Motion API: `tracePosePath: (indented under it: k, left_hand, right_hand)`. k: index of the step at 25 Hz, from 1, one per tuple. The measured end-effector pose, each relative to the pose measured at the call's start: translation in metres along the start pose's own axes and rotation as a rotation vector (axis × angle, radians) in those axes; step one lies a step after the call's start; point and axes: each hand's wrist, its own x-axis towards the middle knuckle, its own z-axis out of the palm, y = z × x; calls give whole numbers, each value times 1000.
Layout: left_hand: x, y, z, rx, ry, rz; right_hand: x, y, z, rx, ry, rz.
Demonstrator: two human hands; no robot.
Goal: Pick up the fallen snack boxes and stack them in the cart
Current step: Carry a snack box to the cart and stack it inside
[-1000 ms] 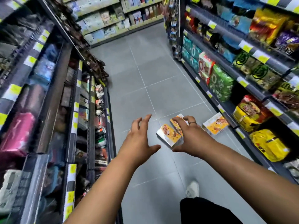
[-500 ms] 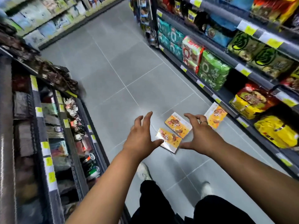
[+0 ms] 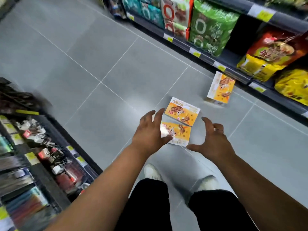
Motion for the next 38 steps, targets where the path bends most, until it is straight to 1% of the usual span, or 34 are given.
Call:
tracePosePath:
  k: [2,5,10,12,16,18,20,22,24,27,29,32,35,38]
  left_hand:
    - [31,-18,50,-14,-3,21]
    - [75,-49,138,-3,-33,-11]
    - [145,-126,277,44,-159,-194]
    - [178,-156,324,58,-167,-243]
    - [232,-200,390,57,-165,-336]
    - [248,-217,414,7,-221,-401]
    - [255,-226,428,-83,-287,-427]
    - [253,-225,432,-148,-316,-445]
    - [246,-221,430,-117,-303,-443]
    - [238,-213,396,-81,-247,-401]
    - [230,-200,359,-75,-196,-368]
    - [203,-167,296,-88,-114,-318]
    - [165,-124,221,-145,-61,-306]
    - [130,-82,129,-169,-2,-267]
  right_hand:
    - [34,15,43,-53,-11,43]
    - [90,44,114,-104,-32,49]
    - [200,114,223,-137,-35,138]
    - [245,140,266,-140,-60,163]
    - [312,180,330,-78,-73,139]
    - [334,192,349,-30,-102,137]
    - [348,192,355,29,-93,114]
    - [349,190,353,61,-59,122]
    - [341,185,351,52,-39,138]
    - [325,166,333,46,-15,109]
    - [306,149,305,92,-2,111]
    - [269,117,247,61,61,73]
    - [215,71,167,11,101,54]
    - [155,22,91,49,155,26]
